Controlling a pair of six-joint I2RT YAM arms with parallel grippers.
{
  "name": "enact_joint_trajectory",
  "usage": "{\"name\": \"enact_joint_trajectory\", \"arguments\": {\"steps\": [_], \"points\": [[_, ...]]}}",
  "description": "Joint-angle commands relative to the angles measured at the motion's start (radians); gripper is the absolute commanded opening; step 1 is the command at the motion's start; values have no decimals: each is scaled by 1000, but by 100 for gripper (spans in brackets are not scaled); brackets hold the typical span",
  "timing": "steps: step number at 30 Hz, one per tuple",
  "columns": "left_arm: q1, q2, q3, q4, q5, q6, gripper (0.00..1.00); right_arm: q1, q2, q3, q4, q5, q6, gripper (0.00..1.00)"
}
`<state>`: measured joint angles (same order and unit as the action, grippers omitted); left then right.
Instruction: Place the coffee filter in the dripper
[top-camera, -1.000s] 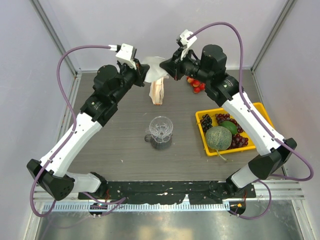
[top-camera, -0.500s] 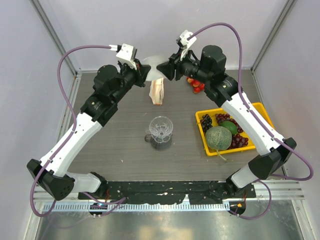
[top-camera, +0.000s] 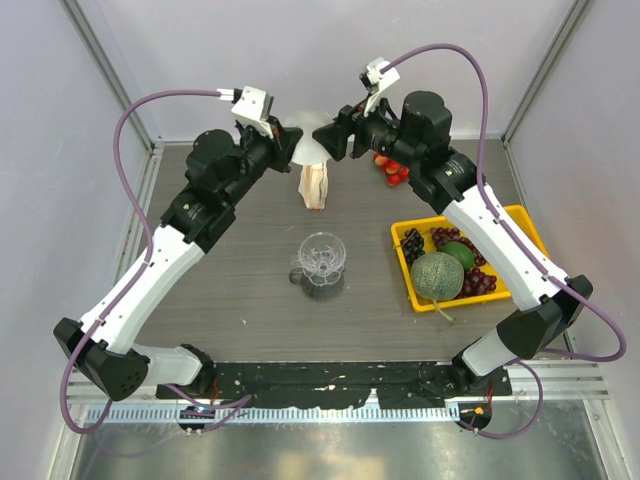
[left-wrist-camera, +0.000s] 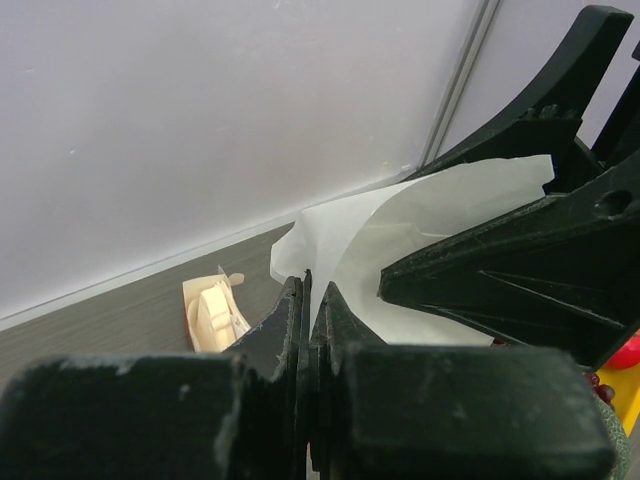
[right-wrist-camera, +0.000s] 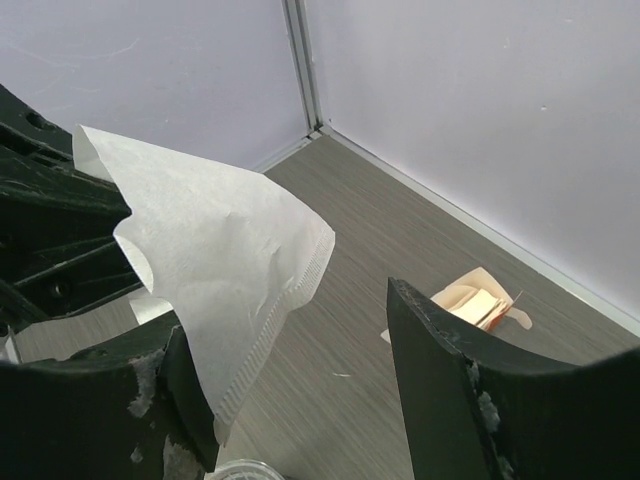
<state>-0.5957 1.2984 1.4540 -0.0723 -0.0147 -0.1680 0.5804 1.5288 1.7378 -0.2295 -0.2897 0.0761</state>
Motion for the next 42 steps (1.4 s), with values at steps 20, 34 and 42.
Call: {"name": "enact_joint_trajectory", "arguments": {"steps": [20,34,42], "points": [[-12,-8,-9,112,-106,-74,0,-2,-119,-170,309,144,315,74],[-24,19,23,104,-108,-122,0,2,-53,-118,302,228,347,75],[-30,27,23,124,-117,-107,0,15,-22,-89,273,208,363,68]]}}
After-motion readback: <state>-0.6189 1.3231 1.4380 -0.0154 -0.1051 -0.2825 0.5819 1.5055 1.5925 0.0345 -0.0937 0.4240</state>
